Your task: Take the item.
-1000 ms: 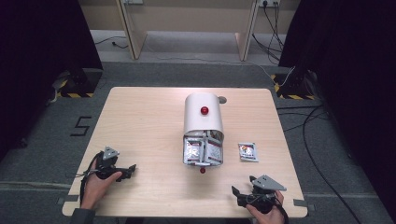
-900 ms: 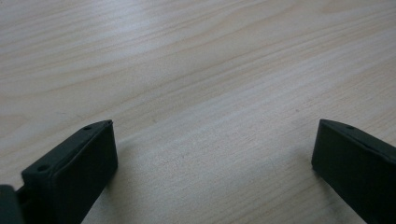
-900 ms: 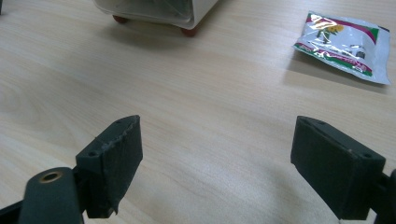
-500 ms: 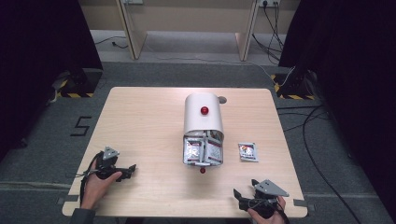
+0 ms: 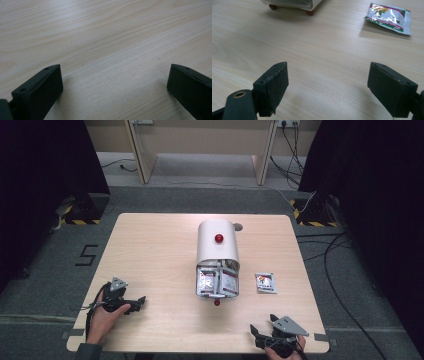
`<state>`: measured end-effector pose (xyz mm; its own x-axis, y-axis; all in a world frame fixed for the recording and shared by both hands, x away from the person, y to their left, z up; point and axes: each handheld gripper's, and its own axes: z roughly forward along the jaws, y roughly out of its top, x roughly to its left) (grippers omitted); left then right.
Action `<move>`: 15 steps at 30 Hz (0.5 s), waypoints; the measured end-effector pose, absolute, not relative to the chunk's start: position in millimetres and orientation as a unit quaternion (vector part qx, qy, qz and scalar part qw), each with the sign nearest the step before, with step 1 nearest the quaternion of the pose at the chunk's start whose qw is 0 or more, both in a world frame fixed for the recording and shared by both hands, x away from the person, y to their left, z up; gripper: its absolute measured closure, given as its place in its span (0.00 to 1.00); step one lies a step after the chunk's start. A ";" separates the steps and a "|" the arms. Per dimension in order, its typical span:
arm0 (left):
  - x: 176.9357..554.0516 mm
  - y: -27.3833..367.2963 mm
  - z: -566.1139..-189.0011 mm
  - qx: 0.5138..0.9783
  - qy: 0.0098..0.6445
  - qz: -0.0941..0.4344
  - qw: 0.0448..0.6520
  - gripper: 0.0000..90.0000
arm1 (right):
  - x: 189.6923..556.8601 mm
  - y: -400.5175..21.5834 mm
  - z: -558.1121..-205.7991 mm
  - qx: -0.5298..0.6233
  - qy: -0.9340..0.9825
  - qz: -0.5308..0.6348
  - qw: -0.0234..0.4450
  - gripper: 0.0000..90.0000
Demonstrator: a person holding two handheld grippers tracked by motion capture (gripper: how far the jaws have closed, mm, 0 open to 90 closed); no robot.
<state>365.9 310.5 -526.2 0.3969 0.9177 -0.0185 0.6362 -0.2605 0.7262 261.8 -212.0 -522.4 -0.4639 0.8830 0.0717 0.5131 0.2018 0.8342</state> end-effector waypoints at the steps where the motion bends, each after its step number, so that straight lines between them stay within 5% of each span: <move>1: 365.9 310.5 -526.2 0.766 0.507 0.210 0.335 0.00 | 261.1 -211.5 -522.7 0.471 0.743 0.422 0.218 0.20; 15: 365.9 310.5 -526.2 0.766 0.507 0.210 0.335 0.00 | 254.6 -210.6 -530.1 0.471 0.747 0.410 0.228 0.20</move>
